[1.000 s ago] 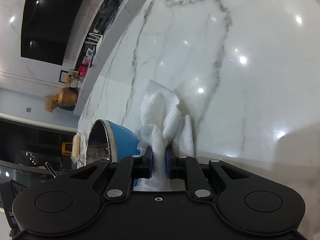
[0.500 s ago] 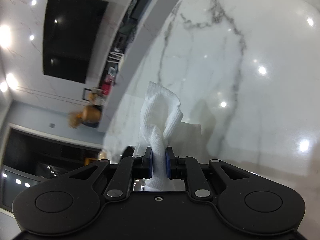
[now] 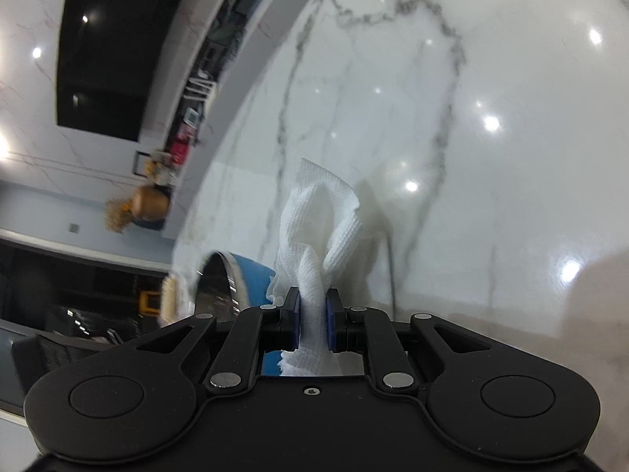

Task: Clean bowl
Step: 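Continue wiping the blue outer wall with the cloth in the right tool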

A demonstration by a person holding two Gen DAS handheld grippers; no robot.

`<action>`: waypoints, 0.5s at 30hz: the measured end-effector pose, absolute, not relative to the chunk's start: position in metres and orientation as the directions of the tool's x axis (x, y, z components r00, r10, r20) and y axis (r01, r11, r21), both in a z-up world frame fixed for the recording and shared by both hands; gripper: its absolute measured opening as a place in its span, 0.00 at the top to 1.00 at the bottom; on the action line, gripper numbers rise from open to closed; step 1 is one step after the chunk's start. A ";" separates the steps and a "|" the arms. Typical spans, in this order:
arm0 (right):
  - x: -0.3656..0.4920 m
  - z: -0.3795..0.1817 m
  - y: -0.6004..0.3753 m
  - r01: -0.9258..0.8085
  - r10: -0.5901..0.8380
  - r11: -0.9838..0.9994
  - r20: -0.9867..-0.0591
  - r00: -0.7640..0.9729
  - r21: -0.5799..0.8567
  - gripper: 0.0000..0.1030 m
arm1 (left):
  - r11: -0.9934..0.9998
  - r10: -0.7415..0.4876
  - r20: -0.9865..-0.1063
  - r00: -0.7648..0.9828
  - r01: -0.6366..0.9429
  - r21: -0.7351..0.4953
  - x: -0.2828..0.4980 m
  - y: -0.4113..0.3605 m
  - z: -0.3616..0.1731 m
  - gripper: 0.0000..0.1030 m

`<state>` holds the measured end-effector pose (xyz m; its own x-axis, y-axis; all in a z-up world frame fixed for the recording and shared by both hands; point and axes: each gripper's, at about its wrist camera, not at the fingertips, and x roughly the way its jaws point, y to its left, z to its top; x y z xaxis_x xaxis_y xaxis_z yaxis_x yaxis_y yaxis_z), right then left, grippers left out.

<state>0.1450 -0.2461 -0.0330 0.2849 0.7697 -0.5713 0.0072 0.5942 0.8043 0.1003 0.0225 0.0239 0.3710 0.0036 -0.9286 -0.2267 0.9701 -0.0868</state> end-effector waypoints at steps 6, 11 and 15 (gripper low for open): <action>0.153 -0.017 -0.243 0.002 0.761 0.610 -0.587 0.275 0.792 0.88 | 0.936 -0.035 -0.923 0.383 -0.312 -0.165 0.093 0.032 0.021 0.63; 0.155 -0.011 -0.242 -0.004 0.760 0.613 -0.588 0.279 0.790 0.88 | 0.901 -0.081 -0.924 0.374 -0.369 -0.229 0.085 0.037 0.018 0.60; 0.151 -0.010 -0.247 -0.013 0.764 0.601 -0.569 0.304 0.799 0.88 | 0.885 -0.113 -0.924 0.366 -0.385 -0.261 0.078 0.038 0.017 0.60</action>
